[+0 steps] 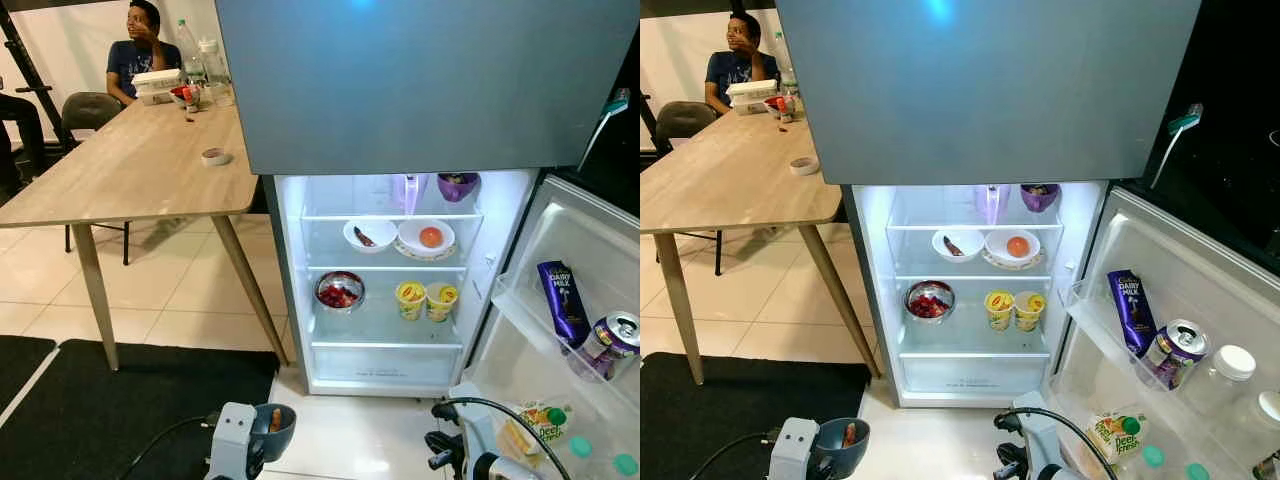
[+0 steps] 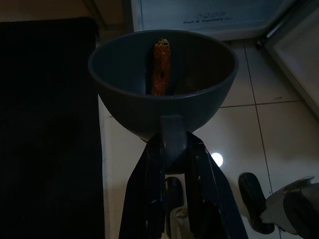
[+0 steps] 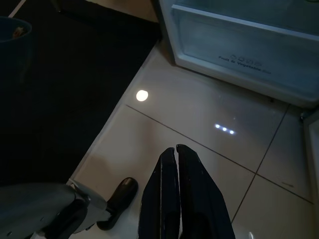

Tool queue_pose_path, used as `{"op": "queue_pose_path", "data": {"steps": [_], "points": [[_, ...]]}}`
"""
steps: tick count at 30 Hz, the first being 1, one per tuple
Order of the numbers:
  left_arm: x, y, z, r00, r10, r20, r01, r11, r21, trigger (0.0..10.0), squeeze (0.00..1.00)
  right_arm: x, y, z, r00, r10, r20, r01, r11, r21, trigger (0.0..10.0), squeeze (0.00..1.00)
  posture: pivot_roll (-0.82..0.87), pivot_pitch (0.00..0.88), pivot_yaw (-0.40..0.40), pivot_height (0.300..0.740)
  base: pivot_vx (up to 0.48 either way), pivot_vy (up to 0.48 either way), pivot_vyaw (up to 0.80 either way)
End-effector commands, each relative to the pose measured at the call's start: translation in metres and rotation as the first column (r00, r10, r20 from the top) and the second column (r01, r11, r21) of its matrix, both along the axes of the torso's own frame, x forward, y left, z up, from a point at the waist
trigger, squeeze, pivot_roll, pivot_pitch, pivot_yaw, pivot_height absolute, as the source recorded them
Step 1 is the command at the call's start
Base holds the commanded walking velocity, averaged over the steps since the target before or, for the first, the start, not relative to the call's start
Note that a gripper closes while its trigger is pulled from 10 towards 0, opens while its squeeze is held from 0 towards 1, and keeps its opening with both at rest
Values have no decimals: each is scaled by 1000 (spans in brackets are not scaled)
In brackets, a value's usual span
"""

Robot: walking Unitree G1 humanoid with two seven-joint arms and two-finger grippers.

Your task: Restocking fridge

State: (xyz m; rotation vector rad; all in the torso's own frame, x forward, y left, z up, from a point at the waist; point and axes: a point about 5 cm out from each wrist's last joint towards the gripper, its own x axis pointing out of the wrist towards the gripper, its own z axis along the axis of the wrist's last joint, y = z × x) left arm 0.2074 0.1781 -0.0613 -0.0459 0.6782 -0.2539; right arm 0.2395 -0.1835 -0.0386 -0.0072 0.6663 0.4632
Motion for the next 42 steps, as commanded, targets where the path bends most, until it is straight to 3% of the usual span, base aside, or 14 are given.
{"op": "queue_pose_path", "data": {"steps": [1, 29, 42], "points": [[0, -5, 0, 1000, -17, 7, 17, 1000, -6, 10000, 0, -3, 0, -3, 1000, -23, -14, 23, 1000, 9, 10000, 0, -71, 0, 35, 740, 251, 0, 0], [0, -5, 0, 999, -29, 14, 29, 1000, -2, 10000, 0, -2, 0, -1, 999, -35, 1, 35, 999, 21, 10000, 0, -70, 0, 33, 740, 268, 0, 0], [5, -13, 4, 997, -62, 38, 63, 997, -36, 10000, 0, -1, 2, -1, 999, -39, 6, 39, 999, 26, 10000, 0, -72, 0, 37, 740, 0, 0, 0]]}}
